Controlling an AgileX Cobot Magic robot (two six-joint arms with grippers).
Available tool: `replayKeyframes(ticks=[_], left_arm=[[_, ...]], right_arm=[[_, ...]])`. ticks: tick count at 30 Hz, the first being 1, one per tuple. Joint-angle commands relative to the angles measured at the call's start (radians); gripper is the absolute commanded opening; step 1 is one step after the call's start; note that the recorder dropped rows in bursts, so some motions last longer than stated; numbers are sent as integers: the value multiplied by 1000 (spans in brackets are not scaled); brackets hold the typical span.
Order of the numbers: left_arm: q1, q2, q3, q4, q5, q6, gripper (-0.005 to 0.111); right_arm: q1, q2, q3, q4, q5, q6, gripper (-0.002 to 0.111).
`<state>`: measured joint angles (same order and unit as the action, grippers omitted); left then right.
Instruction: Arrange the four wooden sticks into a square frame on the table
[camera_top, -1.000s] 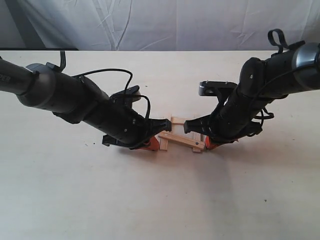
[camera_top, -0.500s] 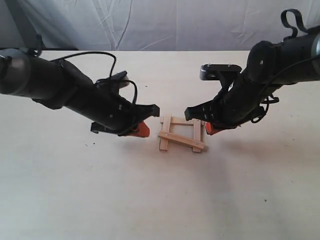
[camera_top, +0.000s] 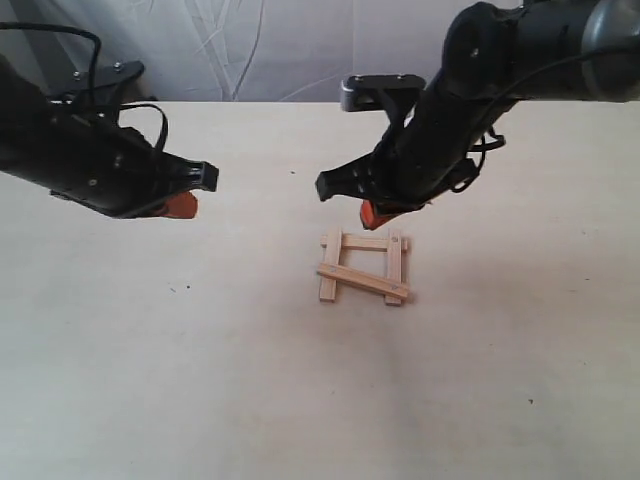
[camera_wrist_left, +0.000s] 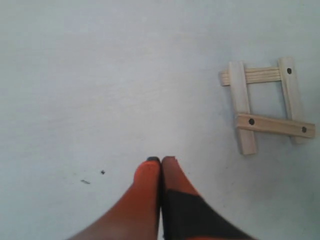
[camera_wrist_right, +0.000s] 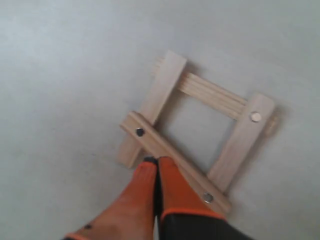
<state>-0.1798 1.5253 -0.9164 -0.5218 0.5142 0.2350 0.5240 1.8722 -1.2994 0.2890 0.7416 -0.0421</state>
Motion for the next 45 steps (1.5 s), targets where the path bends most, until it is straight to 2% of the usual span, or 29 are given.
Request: replayKeyframes(ticks=[1, 8, 17, 25, 45], left_arm=[[2, -136, 46, 205, 9, -154, 0], [2, -301, 94, 269, 40, -213, 0], [2, -414, 142, 335, 91, -235, 0], [2, -425, 186, 332, 90, -235, 0], [2, -425, 189, 332, 48, -235, 0]], right_arm=[[50, 58, -61, -3, 4, -10, 0], [76, 157, -119, 12, -59, -10, 0], [76, 229, -119, 0, -121, -10, 0], [76, 243, -119, -30, -190, -10, 0], [76, 266, -121, -16, -70, -10, 0]])
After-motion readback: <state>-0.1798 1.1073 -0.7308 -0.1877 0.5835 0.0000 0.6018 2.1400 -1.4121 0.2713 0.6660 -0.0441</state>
